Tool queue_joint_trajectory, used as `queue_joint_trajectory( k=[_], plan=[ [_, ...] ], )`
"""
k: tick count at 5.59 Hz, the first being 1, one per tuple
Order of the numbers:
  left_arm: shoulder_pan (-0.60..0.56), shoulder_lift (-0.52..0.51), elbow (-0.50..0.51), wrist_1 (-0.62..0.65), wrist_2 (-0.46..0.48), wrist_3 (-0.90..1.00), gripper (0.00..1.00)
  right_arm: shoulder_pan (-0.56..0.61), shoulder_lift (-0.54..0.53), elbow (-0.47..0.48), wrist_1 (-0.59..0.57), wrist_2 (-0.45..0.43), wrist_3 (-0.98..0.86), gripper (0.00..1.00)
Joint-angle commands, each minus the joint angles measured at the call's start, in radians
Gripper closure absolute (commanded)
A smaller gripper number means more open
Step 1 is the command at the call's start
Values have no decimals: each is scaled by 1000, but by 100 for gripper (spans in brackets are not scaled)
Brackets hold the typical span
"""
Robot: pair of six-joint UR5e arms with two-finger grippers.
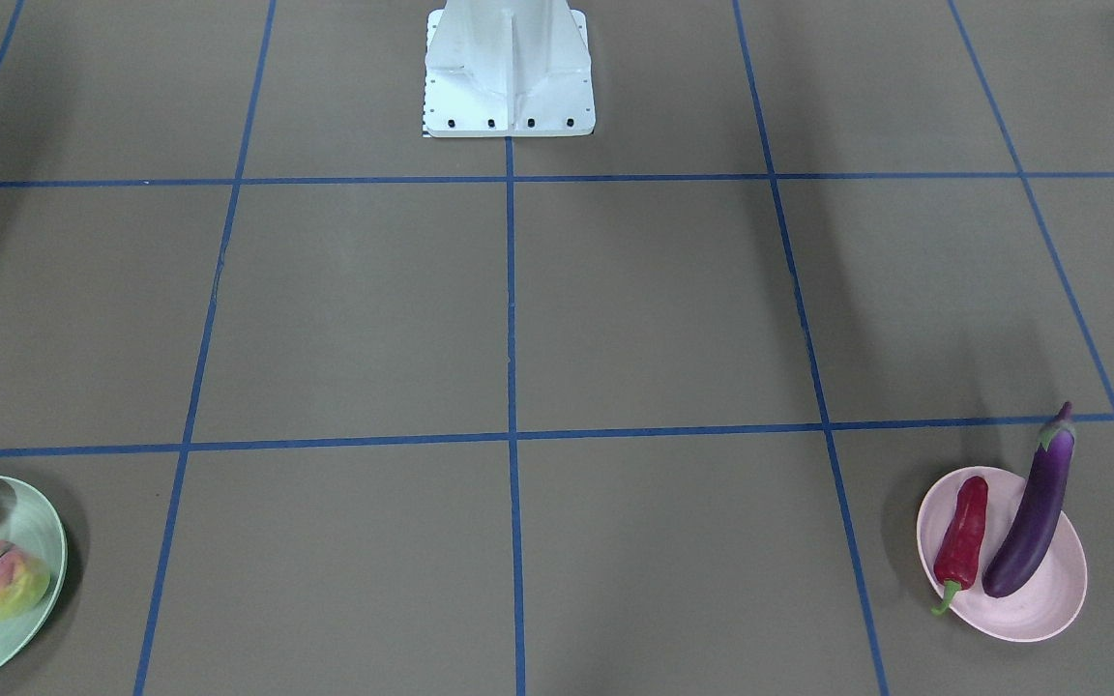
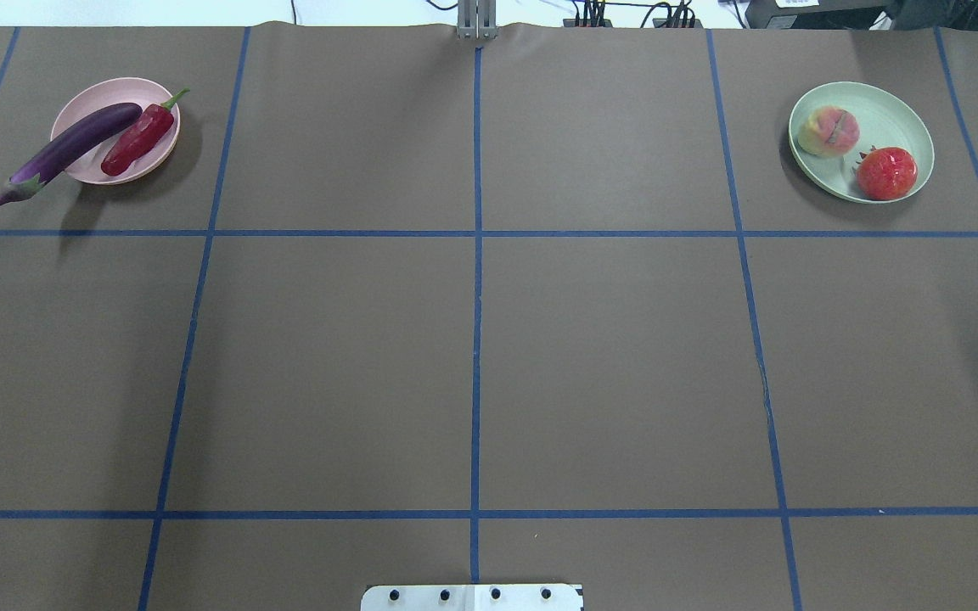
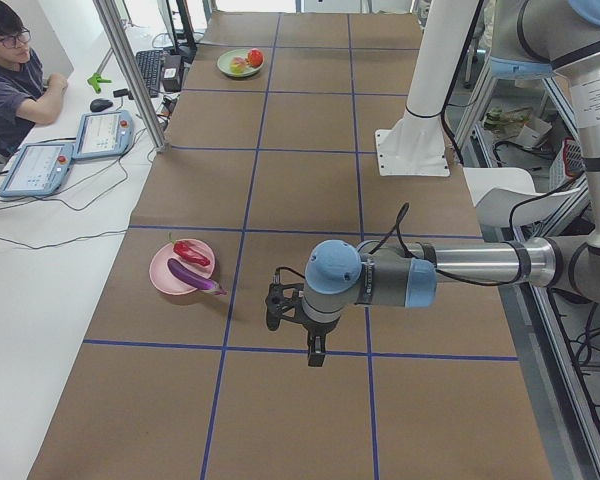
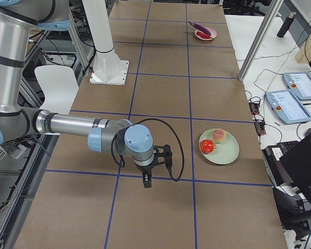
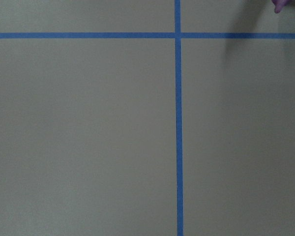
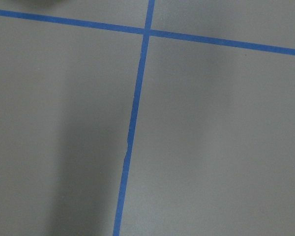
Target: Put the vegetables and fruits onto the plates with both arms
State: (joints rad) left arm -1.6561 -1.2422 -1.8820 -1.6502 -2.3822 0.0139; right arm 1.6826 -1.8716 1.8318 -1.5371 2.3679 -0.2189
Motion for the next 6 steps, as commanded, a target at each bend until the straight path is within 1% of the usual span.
queue_joint_trajectory(
  k=[1,4,6],
  plan=[
    [2,-46,1,9,6,-12,0,2,0,1,0,-1,1,0],
    [6,-56,-6,-7,-2,-3,0,2,-6,1,0,-6,7,0],
    [6,-54,6,-10,-15,1,0,-4,3,61,-8,-13,102,0]
  ],
)
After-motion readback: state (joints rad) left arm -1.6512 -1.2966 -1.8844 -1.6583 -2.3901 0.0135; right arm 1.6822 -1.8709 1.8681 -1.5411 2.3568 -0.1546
